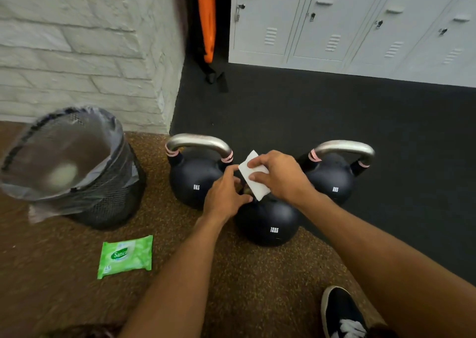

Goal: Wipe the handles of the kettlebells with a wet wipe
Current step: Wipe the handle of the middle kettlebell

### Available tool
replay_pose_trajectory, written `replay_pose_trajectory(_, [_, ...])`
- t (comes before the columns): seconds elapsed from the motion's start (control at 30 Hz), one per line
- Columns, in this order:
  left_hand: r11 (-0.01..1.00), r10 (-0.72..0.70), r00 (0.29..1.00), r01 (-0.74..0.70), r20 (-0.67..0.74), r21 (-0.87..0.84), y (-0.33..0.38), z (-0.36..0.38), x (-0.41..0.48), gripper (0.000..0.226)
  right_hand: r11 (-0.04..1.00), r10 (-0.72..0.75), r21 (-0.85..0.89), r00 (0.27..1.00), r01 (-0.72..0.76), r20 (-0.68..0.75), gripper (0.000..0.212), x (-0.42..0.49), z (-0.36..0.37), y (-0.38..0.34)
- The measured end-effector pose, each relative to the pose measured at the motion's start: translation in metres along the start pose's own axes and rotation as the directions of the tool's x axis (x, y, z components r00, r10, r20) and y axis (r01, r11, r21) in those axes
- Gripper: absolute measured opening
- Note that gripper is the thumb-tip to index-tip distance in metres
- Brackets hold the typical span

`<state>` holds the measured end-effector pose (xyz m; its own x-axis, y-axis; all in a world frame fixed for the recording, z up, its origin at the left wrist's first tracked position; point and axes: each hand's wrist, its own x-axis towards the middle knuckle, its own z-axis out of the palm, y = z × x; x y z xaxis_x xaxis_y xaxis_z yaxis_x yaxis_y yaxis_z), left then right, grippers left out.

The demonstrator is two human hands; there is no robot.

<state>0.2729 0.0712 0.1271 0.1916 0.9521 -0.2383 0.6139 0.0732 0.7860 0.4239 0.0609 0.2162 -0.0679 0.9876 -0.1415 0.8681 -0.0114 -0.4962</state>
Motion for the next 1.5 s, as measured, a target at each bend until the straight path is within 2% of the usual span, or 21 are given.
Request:
replay_pose_trajectory(0.13, [0.996,-0.010,1.000,0.011,0.019,-0.084,-0.007,0.005,0.003,0.079,0.976,-0.029,-0.212,0.991,0.057,0.132,0.043,0.009,-0.002,-0.011])
replay_pose_trajectory(0.3, [0.980,-0.044,0.999,0.038,-0.028,-0.194,-0.016,0.014,0.001,0.085,0.936,-0.027,-0.338,0.977,0.099,0.212,0.043,0.016,0.008,-0.010])
replay_pose_trajectory(0.37, [0.973,-0.045,0.998,0.033,-0.048,-0.229,-0.017,0.016,0.000,0.083,0.847,-0.086,-0.501,0.976,0.176,0.198,0.036,0.015,0.013,-0.010])
replay_pose_trajectory(0.43, [0.968,-0.041,0.997,0.025,-0.060,-0.250,-0.017,0.017,0.000,0.079,0.692,-0.211,-0.670,0.963,0.268,0.168,0.032,0.014,0.016,-0.008])
replay_pose_trajectory(0.53, [0.986,-0.009,0.998,-0.001,-0.064,-0.164,-0.016,0.016,-0.002,0.065,0.606,-0.305,-0.733,0.941,0.310,0.146,0.036,0.012,0.016,0.002])
replay_pose_trajectory(0.63, [0.981,0.167,0.982,-0.156,-0.092,0.117,-0.017,0.015,-0.008,0.044,0.542,-0.354,-0.772,0.923,0.333,0.149,0.033,0.003,0.016,0.018])
replay_pose_trajectory(0.7, [0.910,0.296,0.950,-0.248,-0.103,0.332,-0.018,0.015,-0.012,0.045,0.550,-0.364,-0.778,0.926,0.303,0.103,0.030,-0.008,0.015,0.028])
replay_pose_trajectory(0.77, [0.829,0.385,0.918,-0.300,-0.092,0.473,-0.020,0.016,-0.014,0.050,0.563,-0.381,-0.782,0.924,0.268,0.042,0.029,-0.017,0.014,0.036])
replay_pose_trajectory(0.93, [0.673,0.424,0.906,-0.310,-0.006,0.671,-0.021,0.023,-0.022,0.067,0.578,-0.378,-0.792,0.925,0.197,-0.046,0.026,-0.028,0.009,0.043])
replay_pose_trajectory(1.13, [0.607,0.356,0.922,-0.352,0.152,0.712,-0.026,0.028,-0.038,0.079,0.670,-0.310,-0.716,0.950,0.195,-0.031,0.044,-0.032,0.020,0.046])
replay_pose_trajectory(1.3, [0.548,0.350,0.905,-0.407,0.242,0.731,-0.032,0.024,-0.039,0.083,0.681,-0.264,-0.678,0.956,0.276,0.124,0.055,-0.029,0.025,0.033])
replay_pose_trajectory(1.5, [0.564,0.327,0.900,-0.430,0.287,0.705,-0.034,0.022,-0.042,0.088,0.666,-0.259,-0.674,0.946,0.319,0.193,0.048,-0.018,0.036,0.010])
